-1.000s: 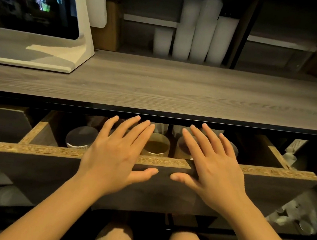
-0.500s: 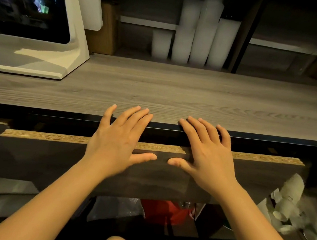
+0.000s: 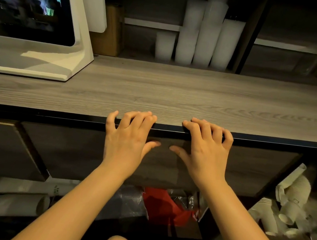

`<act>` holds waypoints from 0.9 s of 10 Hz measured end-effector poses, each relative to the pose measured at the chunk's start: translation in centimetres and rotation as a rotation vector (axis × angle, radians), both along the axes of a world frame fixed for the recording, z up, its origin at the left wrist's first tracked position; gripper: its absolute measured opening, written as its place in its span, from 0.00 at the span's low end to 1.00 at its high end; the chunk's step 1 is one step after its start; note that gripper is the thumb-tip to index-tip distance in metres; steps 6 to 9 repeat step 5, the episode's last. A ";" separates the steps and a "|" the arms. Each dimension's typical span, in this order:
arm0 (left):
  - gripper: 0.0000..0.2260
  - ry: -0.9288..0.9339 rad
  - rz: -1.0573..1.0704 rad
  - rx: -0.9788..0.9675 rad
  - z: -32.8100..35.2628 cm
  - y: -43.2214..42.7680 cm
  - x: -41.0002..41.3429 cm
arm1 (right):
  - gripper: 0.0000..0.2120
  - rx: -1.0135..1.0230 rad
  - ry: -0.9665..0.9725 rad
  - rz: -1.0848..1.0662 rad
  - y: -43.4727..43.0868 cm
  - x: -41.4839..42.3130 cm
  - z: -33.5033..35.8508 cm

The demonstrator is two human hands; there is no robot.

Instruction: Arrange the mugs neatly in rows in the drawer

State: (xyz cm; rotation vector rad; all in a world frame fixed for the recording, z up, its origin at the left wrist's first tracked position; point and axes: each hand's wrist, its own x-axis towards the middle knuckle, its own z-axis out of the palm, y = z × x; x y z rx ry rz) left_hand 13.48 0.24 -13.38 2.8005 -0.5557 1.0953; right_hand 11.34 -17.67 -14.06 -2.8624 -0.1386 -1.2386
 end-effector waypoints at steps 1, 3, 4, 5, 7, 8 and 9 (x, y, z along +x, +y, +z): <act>0.27 0.050 0.004 0.008 0.5 0.0 -0.4 | 0.29 0.016 0.046 -0.011 0.2 -0.3 0.5; 0.29 0.265 -0.038 0.140 2.9 0.1 -1.7 | 0.27 -0.051 0.247 0.045 0.0 -1.7 3.0; 0.23 0.448 -0.163 0.128 5.7 1.1 -0.9 | 0.20 -0.039 0.439 0.123 -1.2 -2.3 6.3; 0.19 0.656 -0.240 0.101 7.7 1.4 0.0 | 0.16 0.055 0.543 0.091 -2.0 -1.9 8.3; 0.19 0.656 -0.240 0.101 7.7 1.4 0.0 | 0.16 0.055 0.543 0.091 -2.0 -1.9 8.3; 0.19 0.656 -0.240 0.101 7.7 1.4 0.0 | 0.16 0.055 0.543 0.091 -2.0 -1.9 8.3; 0.19 0.656 -0.240 0.101 7.7 1.4 0.0 | 0.16 0.055 0.543 0.091 -2.0 -1.9 8.3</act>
